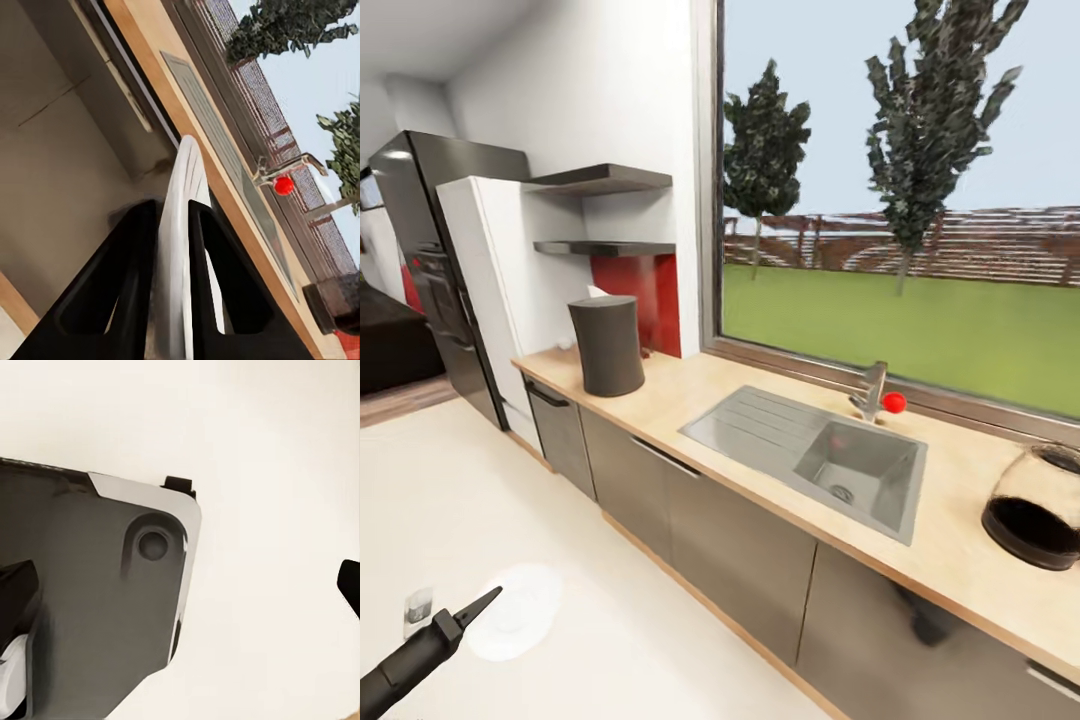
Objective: Set up a coffee station on the kitchen countertop: keep the coffee maker on the countertop, move the bottle of coffee from the kitchen shelf to the counter next to the coffee maker, place a paper coffee filter on top of the coffee maker, put the saucer next to the coffee maker with the coffee cup on the saucer, and place the electric kettle next to the coffee maker.
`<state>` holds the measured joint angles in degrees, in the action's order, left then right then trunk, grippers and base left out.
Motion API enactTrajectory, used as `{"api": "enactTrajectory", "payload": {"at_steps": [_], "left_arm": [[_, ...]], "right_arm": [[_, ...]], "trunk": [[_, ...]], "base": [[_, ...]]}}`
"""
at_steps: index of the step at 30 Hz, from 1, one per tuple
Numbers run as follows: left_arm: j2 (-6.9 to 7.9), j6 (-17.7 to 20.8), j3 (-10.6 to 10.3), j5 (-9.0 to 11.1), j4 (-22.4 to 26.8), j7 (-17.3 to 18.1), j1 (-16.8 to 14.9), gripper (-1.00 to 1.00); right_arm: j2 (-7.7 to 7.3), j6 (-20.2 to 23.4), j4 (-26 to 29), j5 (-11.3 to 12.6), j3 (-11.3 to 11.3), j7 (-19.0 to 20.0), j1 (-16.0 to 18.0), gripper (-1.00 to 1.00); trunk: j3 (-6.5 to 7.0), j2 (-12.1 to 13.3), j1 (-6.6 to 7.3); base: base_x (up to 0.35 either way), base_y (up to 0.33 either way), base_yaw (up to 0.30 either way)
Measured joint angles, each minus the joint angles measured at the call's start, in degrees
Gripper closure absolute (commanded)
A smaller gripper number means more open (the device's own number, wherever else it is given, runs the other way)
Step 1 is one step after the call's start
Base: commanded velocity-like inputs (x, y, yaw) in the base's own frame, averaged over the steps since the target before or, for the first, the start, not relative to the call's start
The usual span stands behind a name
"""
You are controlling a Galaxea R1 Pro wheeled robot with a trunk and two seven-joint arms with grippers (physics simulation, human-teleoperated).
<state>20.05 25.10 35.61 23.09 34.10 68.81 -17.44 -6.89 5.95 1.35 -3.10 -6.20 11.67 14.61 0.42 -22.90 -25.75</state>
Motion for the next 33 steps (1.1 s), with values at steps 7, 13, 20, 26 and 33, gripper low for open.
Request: {"api": "enactTrajectory", "payload": {"at_steps": [7, 13, 20, 26, 33], "left_arm": [[0.0, 0.06, 0.0, 0.05, -0.02, 0.0, 0.02, 1.0], [0.16, 0.09, 0.0, 0.01, 0.01, 0.01, 0.01, 1.0], [0.22, 0.11, 0.0, 0.0, 0.01, 0.0, 0.01, 1.0], [0.23, 0.14, 0.0, 0.0, -0.01, 0.01, 0.0, 1.0], [0.25, 0.21, 0.0, 0.0, -0.03, 0.07, 0.05, 1.0]], "right_arm": [[-0.02, 0.0, 0.0, 0.0, 0.0, 0.02, -0.03, -1.0], [-0.02, 0.0, 0.0, 0.0, 0.0, 0.02, -0.02, -1.0], [-0.02, 0.0, 0.0, 0.0, 0.0, 0.02, -0.04, -1.0], [0.04, 0.06, 0.0, 0.0, 0.0, 0.02, -0.03, -1.0], [0.06, 0.09, 0.0, 0.0, 0.0, 0.01, -0.01, -1.0]], "trunk": [[0.42, 0.0, 0.01], [0.78, 0.0, 0.01], [1.19, 0.0, 0.01], [1.42, 0.01, 0.01], [1.44, 0.01, 0.01]], "base": [[0.256, 0.22, 0.217], [0.282, 0.194, 0.217], [0.285, 0.185, 0.217], [0.285, 0.184, 0.252], [0.285, 0.184, 0.283]]}}
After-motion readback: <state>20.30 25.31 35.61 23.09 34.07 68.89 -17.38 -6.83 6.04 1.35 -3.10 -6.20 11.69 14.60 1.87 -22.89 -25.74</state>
